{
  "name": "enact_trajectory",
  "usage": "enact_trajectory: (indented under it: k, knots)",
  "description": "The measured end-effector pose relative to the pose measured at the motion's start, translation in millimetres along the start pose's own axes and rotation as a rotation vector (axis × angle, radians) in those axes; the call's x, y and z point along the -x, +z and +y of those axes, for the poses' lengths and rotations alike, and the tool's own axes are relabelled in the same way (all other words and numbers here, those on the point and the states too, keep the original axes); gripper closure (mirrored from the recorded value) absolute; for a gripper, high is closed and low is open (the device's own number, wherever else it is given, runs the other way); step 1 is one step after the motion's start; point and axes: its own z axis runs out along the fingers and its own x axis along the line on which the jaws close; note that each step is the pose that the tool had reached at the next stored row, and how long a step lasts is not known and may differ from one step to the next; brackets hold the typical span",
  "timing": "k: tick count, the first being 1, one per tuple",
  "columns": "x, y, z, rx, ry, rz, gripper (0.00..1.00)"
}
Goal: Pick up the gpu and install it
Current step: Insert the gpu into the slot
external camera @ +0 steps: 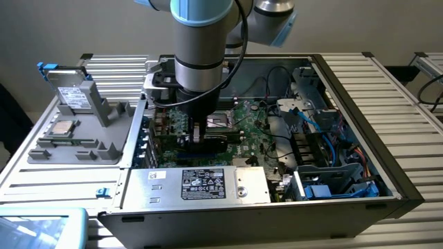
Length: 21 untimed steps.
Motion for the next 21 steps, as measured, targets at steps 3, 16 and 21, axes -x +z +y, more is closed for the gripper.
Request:
enact_trajectory:
  k: [3, 16, 21]
  knots:
    - [0.0, 0.0, 0.2, 0.0000, -0.004, 0.0005, 0.71]
    - [0.1, 1.5, 0.2, 0.0000, -0.009, 0.0021, 0.71]
    - [0.1, 1.9, 0.2, 0.0000, -0.009, 0.0021, 0.71]
